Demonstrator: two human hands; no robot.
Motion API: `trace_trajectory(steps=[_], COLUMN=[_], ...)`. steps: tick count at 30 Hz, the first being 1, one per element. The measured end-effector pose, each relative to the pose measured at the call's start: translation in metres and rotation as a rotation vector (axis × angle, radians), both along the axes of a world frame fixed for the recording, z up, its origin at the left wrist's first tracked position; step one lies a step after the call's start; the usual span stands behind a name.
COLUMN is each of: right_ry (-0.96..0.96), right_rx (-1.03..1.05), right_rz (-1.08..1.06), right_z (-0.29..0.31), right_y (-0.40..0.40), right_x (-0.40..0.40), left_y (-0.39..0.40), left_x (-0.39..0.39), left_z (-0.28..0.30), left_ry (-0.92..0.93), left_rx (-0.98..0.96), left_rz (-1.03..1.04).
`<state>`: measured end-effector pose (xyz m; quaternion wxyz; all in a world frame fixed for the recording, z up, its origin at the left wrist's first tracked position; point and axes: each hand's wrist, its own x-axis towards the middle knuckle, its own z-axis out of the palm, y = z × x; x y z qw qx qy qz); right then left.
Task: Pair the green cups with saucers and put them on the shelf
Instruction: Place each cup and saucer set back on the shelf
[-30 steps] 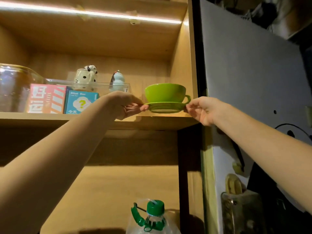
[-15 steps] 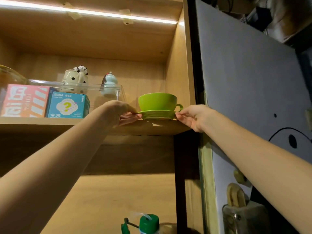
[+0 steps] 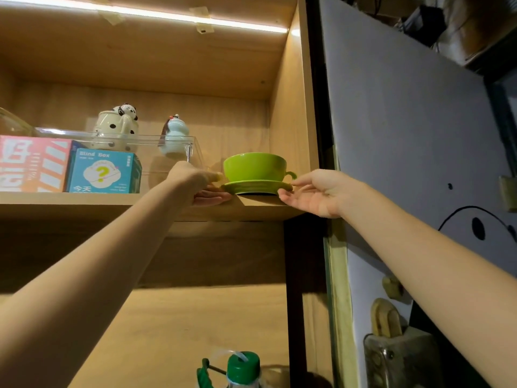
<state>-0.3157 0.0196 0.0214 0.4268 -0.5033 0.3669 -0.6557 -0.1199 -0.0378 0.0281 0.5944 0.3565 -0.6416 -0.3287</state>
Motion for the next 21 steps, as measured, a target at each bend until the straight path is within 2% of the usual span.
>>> trace_trajectory(steps=[2,4,5,7,11,15,21], right_ry=[0.142,0.367,0.517,0.780,1.025,1.137,1.216], right_rx=[-0.063,-0.248,-0.374,-0.513,-0.489,-0.488,-0.491], right_rz=[-0.170,-0.495,-0.647,-0.731,-0.663,-0.703,-0.781], right_z=[-0.007,-0.022,-0.031,-0.051,-0.069,-0.070,-0.068], right_y=[0.002,0.000,-0.001,-0.004,-0.014,-0.021,-0.036], right_x=[-0.003,-0.005,-0.005,-0.001,0.004,0.001,-0.004], left_y=[0.005,0.012,0.017,0.018,0.000,-0.008,-0.017], left_x=[-0.001,-0.002,-0.004,-0.010,-0.017,-0.022,-0.020], left_z=[-0.008,-0.027,-0.038,-0.061,-0.082,-0.082,-0.077], left_ry=[-0.049,-0.256,-0.352,-0.505,-0.630,-0.632,-0.747], left_rx=[-0.245,-0.662,-0.785,-0.812,-0.822,-0.813,-0.853], left_rz=[0.215,0.535,0.606,0.581,0.526,0.563,0.648])
